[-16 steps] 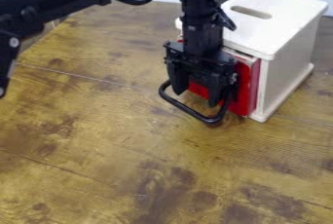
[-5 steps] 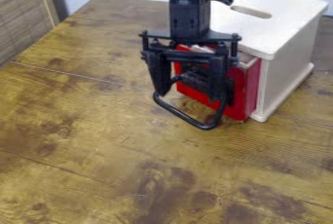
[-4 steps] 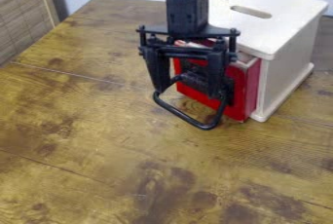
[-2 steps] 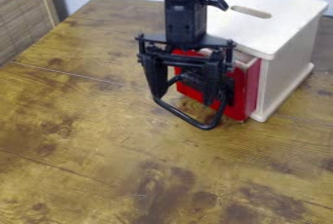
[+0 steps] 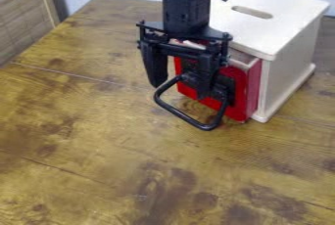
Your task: Close the drawer
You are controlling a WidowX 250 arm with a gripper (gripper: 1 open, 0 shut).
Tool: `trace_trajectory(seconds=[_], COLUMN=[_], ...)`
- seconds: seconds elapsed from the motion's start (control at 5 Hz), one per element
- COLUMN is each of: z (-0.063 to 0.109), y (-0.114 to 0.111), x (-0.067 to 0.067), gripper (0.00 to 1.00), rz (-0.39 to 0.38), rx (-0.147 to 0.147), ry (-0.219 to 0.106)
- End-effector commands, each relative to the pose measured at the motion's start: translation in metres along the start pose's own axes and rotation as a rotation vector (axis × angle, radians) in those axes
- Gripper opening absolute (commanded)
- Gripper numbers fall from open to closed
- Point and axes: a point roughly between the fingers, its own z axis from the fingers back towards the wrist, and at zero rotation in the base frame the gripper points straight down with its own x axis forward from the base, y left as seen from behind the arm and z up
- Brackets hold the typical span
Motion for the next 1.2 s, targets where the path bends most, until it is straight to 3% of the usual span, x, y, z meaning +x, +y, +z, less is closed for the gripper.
trace_trajectory(seconds=[0.0, 0.2, 0.4, 0.8, 1.0], z=[0.042, 0.044, 0.048, 0.031, 0.022], y=[0.019, 0.036, 0.043, 0.013, -0.01], x=[-0.008, -0.01, -0.012, 0.002, 0.014], gripper=[1.0, 1.0, 1.0, 1.0, 1.0], rz=[-0.011, -0.007, 0.049, 0.019, -0.009], rx=[0.02, 0.05, 0.077, 0.069, 0.072], ry=[-0.132, -0.152, -0.178, -0.158, -0.169])
